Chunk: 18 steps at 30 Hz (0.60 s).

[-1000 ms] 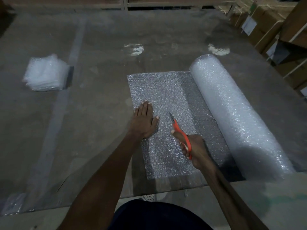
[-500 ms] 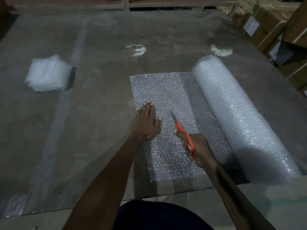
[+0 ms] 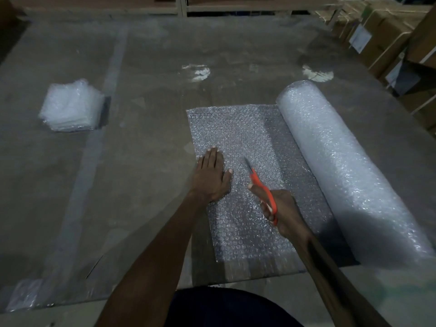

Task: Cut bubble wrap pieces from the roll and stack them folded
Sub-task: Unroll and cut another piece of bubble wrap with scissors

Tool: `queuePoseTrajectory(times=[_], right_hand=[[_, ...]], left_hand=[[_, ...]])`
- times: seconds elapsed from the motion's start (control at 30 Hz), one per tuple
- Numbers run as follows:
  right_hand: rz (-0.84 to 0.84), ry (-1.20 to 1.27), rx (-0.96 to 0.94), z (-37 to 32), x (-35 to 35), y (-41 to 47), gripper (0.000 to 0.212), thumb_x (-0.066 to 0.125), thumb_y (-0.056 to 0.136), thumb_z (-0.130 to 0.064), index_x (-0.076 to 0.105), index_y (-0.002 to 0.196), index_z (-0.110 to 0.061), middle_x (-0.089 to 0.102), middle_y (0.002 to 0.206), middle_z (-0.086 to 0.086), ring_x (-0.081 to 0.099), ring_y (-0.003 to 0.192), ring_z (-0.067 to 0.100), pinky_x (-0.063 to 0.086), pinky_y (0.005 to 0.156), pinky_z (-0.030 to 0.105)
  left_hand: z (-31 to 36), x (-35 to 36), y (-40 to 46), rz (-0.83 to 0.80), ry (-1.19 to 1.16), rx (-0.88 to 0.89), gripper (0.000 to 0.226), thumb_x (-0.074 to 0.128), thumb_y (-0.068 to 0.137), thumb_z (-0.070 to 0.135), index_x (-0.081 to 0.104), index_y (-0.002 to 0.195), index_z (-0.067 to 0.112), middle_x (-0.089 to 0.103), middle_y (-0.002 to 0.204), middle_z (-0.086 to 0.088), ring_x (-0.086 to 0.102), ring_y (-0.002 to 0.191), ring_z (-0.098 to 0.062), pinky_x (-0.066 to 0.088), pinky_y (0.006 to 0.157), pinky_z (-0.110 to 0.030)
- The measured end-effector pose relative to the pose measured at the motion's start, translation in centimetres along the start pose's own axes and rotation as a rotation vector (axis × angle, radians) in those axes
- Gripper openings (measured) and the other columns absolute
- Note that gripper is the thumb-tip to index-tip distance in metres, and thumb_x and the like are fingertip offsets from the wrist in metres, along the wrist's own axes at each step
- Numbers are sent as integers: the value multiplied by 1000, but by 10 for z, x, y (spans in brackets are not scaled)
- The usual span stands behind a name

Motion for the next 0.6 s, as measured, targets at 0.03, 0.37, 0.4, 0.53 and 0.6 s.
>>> queuePoseTrajectory(times=[0.03, 0.37, 0.4, 0.53, 0.6], right_hand=[[-5, 1, -4, -2, 1, 1, 36, 85, 80, -36, 67, 69, -6, 54, 53, 5, 41, 37, 11, 30, 37, 19], [-4, -6, -15, -6, 5, 11, 36, 85, 81, -29, 66, 71, 0, 52, 47, 4, 39, 34, 10, 29, 36, 18], [-5, -12, -12, -5, 5, 11, 37, 85, 82, -29, 64, 66, -3, 51, 45, 3, 38, 33, 10, 28, 35, 18], [-4, -2, -7, -3, 2, 14, 48, 86, 78, -36, 72, 91, 8, 54, 52, 5, 40, 39, 13, 30, 37, 20], [4, -6, 4, -3, 2, 17, 50, 88, 75, -40, 73, 93, 5, 55, 56, 7, 41, 41, 14, 30, 39, 21]], left_hand=[[0, 0, 0, -2, -1, -2, 72, 18, 105, 50, 3, 158, 3, -2, 166, -17, -5, 154, -28, -2, 125, -43], [1, -2, -1, -11, -3, -3, 71, 18, 106, 49, 3, 159, 4, -2, 167, -16, -6, 154, -28, -2, 125, -43], [1, -2, -1, -7, -2, 1, 72, 17, 105, 49, 3, 159, 3, -2, 167, -16, -5, 154, -28, -3, 125, -42], [0, -3, 0, -20, -13, -8, 80, 8, 97, 53, 6, 158, 1, 0, 166, -18, -3, 154, -30, -4, 123, -44], [-1, -5, 4, -35, -12, -23, 80, 8, 98, 53, 5, 158, 1, -1, 166, -19, -4, 154, -31, -4, 122, -46]])
Point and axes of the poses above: each hand's wrist, its own y-axis towards the middle knuckle, its own x-axis out of the palm, z = x × y, the point moved 9 cm from there along y, towards the middle knuckle
